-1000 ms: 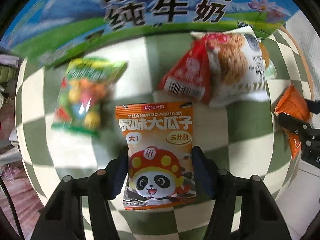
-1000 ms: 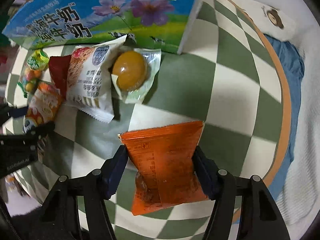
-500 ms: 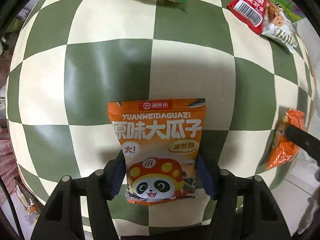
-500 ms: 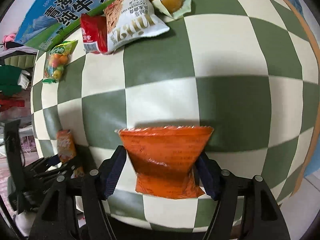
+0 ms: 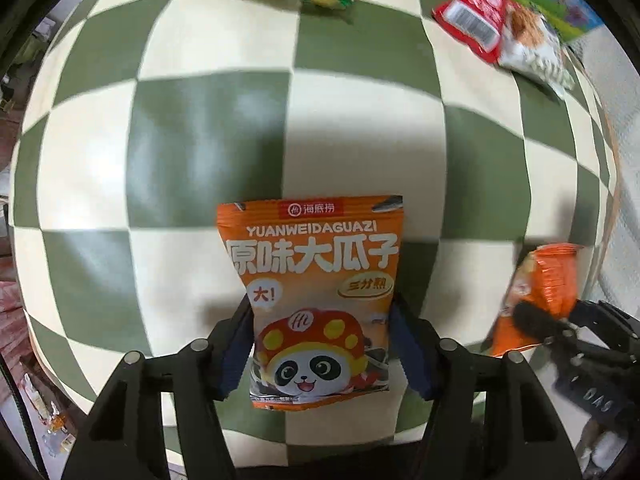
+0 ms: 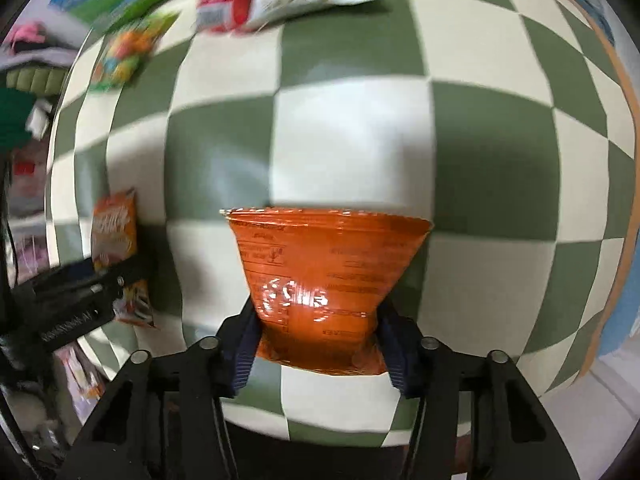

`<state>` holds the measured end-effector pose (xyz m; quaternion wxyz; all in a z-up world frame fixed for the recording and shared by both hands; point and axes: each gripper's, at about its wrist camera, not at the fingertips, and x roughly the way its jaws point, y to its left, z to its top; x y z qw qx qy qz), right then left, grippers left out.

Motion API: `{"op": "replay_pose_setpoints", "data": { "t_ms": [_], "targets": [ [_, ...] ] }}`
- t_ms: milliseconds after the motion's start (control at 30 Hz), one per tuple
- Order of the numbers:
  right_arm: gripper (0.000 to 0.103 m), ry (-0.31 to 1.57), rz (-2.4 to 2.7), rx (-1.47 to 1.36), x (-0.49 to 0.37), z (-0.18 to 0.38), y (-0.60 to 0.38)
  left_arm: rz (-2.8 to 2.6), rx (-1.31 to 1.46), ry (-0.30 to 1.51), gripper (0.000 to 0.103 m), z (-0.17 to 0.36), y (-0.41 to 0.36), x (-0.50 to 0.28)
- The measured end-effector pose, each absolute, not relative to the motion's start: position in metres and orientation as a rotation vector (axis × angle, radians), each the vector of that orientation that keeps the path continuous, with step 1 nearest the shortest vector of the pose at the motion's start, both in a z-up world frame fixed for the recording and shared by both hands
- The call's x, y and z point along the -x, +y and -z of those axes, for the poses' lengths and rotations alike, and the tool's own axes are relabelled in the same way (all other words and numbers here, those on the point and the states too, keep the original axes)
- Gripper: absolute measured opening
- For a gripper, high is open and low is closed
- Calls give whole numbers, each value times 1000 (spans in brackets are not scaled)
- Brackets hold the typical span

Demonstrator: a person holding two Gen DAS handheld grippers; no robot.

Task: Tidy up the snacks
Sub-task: 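Carry both packets into the box and open both tools to release them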

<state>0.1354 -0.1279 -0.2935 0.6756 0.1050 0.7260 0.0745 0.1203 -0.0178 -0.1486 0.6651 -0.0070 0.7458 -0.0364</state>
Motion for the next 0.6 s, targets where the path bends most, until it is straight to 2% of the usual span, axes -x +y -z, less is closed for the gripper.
{"op": "replay_pose_setpoints", "data": {
  "t_ms": [267, 400, 600],
  "targets": [
    [57, 1651, -129, -177, -133, 312, -104, 51, -68, 1691, 62, 171, -25, -120],
    [51, 1617, -145, -176, -131, 301, -105, 70, -70, 1660, 56, 158, -27, -120],
    [50, 1533, -194, -253, -136, 255, -114, 142, -5, 1598, 53, 113, -25, -131]
  ]
}}
